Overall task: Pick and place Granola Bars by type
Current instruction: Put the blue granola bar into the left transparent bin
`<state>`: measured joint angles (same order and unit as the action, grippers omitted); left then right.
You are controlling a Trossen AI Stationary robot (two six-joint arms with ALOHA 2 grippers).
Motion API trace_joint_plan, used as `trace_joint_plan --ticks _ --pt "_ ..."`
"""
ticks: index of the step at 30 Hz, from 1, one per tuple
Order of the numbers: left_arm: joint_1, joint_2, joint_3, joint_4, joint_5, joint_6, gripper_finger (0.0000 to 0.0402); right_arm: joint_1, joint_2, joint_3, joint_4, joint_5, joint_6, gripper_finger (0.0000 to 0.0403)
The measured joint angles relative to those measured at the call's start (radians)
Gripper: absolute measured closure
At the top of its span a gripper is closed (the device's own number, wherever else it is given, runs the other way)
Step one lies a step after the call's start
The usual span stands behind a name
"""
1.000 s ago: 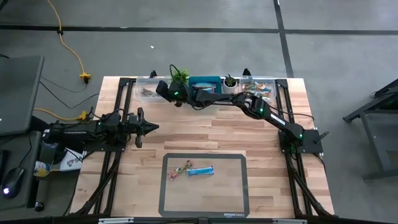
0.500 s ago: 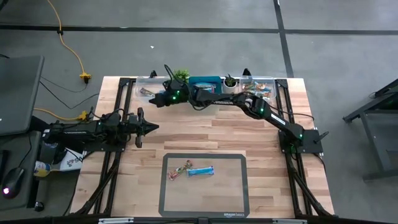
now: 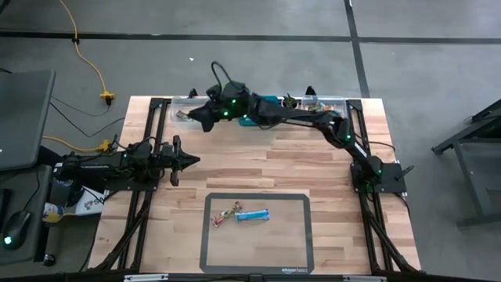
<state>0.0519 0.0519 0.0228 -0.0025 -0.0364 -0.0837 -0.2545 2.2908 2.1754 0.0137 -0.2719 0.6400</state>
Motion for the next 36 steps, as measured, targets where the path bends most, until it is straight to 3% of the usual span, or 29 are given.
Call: trace_joint_plan --ticks 8,16,21,27,36 --pt "0.0 0.0 0.0 0.0 0.0 0.0 0.04 0.049 -0.216 0.001 -0.295 0.003 -0.206 0.0295" --pt "0.0 0.0 0.0 0.0 0.0 0.0 0.04 0.177 -0.342 0.001 -0.801 0.098 -0.393 0.0295" --pt "0.0 0.0 0.0 0.0 0.0 0.0 0.04 0.288 -0.328 0.0 -1.035 0.173 -0.465 0.0295" --pt "0.0 0.0 0.0 0.0 0.0 0.0 0.04 0.399 -0.271 0.0 -1.162 0.241 -0.484 0.029" --pt "0.0 0.0 0.0 0.0 0.0 0.0 0.04 0.516 -0.126 0.0 -1.237 0.256 -0.405 0.0219"
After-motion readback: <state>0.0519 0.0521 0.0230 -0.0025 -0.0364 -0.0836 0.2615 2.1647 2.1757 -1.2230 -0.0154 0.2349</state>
